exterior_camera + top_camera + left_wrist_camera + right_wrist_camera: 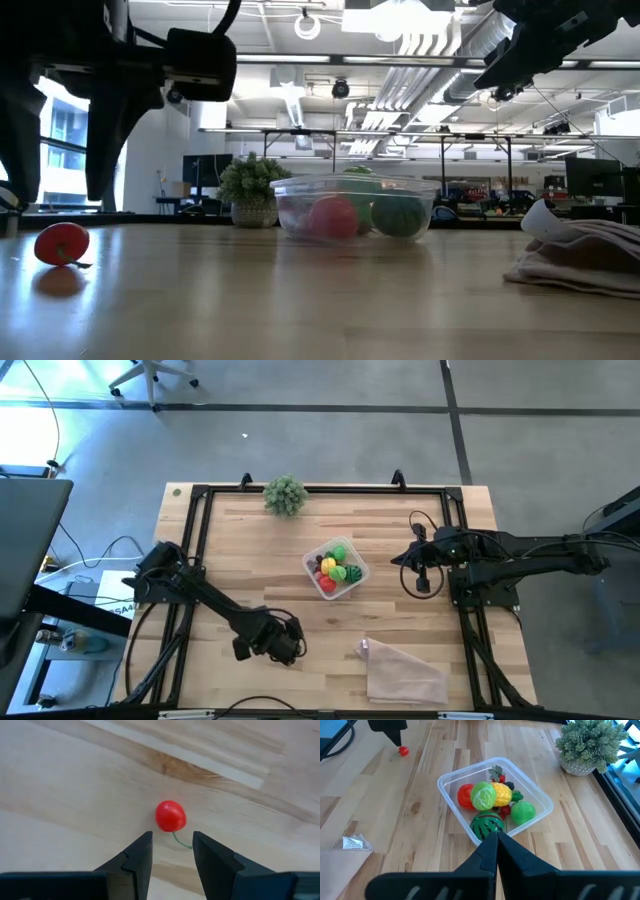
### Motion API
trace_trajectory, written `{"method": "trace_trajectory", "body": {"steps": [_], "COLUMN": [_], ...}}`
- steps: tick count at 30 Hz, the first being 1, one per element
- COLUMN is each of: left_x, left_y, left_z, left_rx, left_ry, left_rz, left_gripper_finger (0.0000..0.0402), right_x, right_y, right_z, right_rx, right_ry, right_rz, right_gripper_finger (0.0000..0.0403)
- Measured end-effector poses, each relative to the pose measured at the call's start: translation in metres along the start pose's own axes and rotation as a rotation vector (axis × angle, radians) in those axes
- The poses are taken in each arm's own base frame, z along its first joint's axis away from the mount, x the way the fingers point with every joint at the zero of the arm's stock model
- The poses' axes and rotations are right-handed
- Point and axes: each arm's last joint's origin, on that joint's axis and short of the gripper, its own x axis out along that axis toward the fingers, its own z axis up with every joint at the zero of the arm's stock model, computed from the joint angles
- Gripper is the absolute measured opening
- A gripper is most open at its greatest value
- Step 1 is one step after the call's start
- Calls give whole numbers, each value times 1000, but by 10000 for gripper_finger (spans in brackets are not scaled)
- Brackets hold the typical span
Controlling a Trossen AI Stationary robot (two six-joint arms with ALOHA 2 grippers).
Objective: Pick and placing Produce into tupperware
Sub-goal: Put the red cherry into the transparent bin
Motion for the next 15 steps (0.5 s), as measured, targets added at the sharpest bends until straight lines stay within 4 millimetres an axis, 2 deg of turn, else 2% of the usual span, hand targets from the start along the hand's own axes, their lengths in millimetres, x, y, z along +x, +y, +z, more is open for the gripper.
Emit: {"method": "trace_trajectory", "body": {"steps": [3,15], "left_x": [4,8], "left_y": [-1,0], "left_z": [-2,1], "left_rx": [-8,-4], "left_ry": [12,-13], "left_rz": [9,-22], "left_gripper_finger": [145,258], "right_x": [0,0], "right_y": [0,0], "right_z": [0,0], "right_rx": [0,0], "right_ry": [0,1], "right_rz": [0,0], "right_gripper_finger": [0,0]}}
